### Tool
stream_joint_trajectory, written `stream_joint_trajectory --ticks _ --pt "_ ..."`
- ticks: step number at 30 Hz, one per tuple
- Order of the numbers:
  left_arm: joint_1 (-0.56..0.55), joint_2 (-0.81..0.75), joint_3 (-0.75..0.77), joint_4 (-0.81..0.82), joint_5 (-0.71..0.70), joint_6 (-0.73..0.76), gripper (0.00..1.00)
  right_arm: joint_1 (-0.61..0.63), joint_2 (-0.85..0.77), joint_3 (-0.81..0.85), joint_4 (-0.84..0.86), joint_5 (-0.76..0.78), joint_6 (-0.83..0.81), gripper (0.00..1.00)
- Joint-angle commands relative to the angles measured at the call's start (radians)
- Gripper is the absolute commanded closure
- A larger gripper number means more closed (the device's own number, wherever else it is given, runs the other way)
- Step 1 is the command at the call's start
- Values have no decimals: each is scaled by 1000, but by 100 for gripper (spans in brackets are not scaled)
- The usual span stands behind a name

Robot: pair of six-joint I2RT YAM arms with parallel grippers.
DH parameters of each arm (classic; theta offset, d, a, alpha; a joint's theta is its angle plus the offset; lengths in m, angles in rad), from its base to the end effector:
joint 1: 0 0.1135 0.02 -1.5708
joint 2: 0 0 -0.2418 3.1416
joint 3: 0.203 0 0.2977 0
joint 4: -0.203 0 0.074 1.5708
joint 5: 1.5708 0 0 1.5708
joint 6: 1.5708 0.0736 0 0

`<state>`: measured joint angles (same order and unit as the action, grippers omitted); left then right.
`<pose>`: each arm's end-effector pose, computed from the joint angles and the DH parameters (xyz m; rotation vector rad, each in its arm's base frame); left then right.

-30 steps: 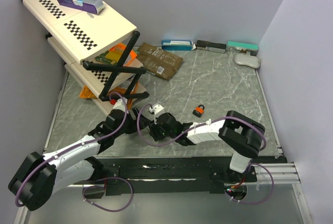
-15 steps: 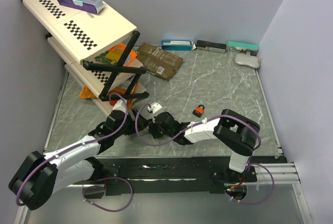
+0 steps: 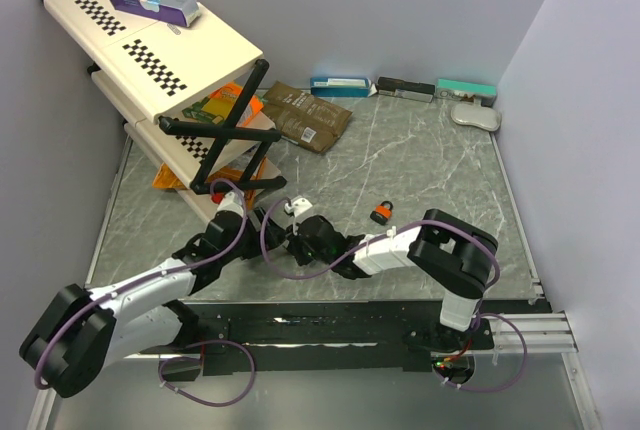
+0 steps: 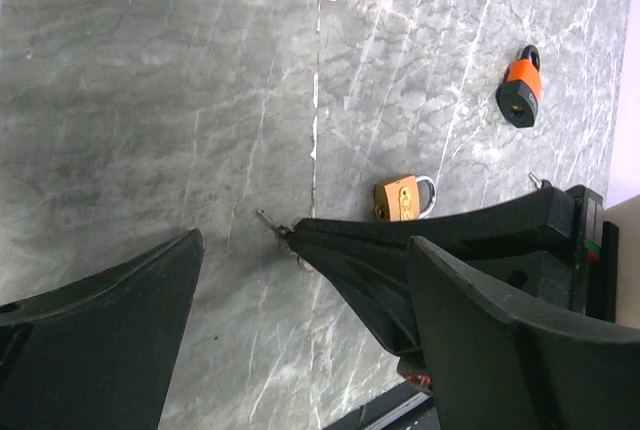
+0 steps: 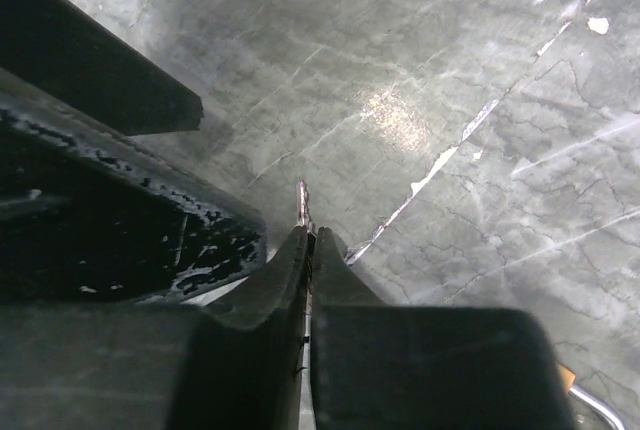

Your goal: Unlock with the key

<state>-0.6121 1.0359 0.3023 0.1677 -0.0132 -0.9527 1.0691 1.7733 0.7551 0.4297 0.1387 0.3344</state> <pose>0.2282 -0.1590 0.0917 -0.3937 2.2406 -0.8706 0.1989 0.3414 0.0521 -0.7225 2.1078 0.6507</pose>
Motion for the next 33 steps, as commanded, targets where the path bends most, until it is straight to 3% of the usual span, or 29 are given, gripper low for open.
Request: stream_joint_trajectory --ticks 1,11,18,25,33 --pt "5 36 29 70 32 -38 12 6 -21 -30 -14 22 38 100" --pt "5 108 61 150 88 -67 12 -35 -146 -138 61 1 124 100" --pt "5 76 43 226 131 -61 12 -70 -280 -226 95 -14 187 100" --pt "5 35 46 293 202 -60 15 -78 -426 -281 75 28 204 100" --pt "5 91 80 360 272 -86 19 -77 -567 -318 61 65 222 100"
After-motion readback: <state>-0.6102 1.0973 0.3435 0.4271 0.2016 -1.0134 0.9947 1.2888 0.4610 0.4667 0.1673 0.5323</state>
